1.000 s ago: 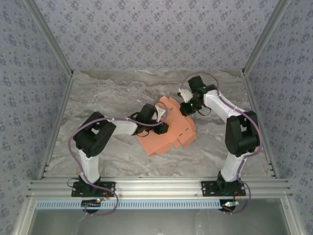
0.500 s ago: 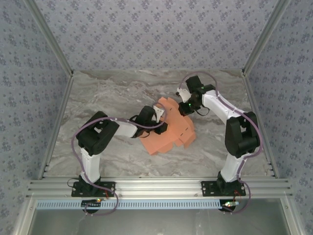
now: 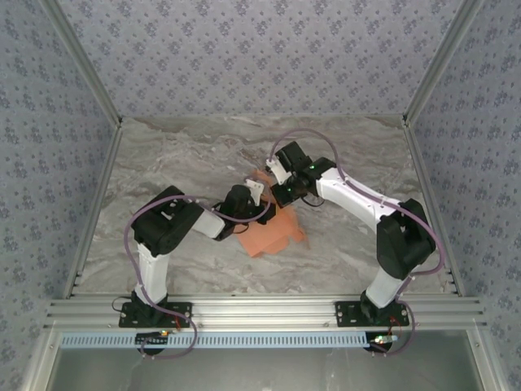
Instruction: Fold the paper box
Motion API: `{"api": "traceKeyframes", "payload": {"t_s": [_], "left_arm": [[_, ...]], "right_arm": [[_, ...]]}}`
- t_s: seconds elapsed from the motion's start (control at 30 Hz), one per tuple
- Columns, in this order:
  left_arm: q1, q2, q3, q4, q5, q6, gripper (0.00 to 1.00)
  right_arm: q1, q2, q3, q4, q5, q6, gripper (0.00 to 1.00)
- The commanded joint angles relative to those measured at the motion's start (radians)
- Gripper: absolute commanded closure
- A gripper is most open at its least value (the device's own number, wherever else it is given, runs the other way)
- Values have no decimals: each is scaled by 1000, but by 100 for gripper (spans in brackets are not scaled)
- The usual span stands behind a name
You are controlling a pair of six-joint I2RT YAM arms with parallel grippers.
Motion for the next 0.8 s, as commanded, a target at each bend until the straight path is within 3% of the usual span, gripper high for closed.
{"api": "traceKeyframes", "payload": {"t_s": [0.0, 0.2, 0.4, 0.77], "left_arm": [[-7, 46, -40, -25, -23, -42, 93], [-8, 18, -57, -19, -34, -49, 92], [-6, -37, -74, -25, -51, -62, 86], [69, -195, -143, -53, -44, -87, 66]], "right_arm": [[4, 15, -39, 73, 65, 30, 100], [1, 0, -17, 54, 170, -1, 100], [26, -18, 13, 36, 352, -146, 100], [147, -12, -68, 209, 735, -406, 100]]}}
